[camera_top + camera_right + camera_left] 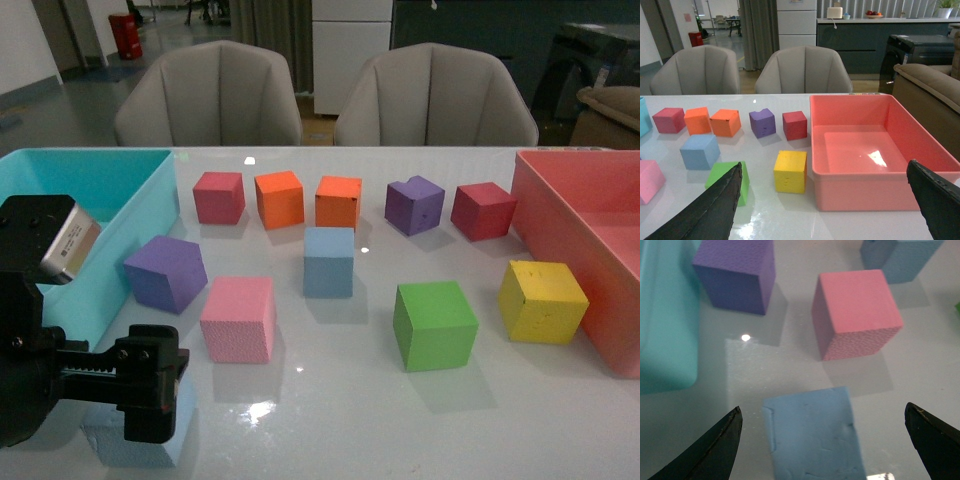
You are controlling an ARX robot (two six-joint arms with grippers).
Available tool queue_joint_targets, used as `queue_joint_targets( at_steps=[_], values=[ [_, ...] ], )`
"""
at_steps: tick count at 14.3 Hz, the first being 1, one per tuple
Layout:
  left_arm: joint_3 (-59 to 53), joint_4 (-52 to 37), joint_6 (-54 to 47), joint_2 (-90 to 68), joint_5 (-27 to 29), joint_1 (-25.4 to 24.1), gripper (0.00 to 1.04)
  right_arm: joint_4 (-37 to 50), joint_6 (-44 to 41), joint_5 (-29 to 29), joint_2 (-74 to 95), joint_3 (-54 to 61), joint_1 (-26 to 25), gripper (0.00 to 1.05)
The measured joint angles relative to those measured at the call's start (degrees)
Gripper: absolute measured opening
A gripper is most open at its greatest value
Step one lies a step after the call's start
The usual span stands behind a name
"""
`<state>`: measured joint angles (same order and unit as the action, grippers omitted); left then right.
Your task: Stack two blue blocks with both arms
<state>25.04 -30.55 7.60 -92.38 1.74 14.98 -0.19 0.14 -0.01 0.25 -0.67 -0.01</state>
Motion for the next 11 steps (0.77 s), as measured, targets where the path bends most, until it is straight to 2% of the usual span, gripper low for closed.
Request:
queue_joint_targets(
  at_steps=[4,11],
  values=[
    [0.96,0.90,1.51,-2.45,-1.77,-2.51,0.98,-0.02,0.00,0.02,0.00,0.00,0.00,0.98],
    [2.40,-1.57,1.49,-12.31,-0.68,-0.20,0.98,0.00,0.00,0.02,0.00,0.00,0.00,0.98]
  ],
)
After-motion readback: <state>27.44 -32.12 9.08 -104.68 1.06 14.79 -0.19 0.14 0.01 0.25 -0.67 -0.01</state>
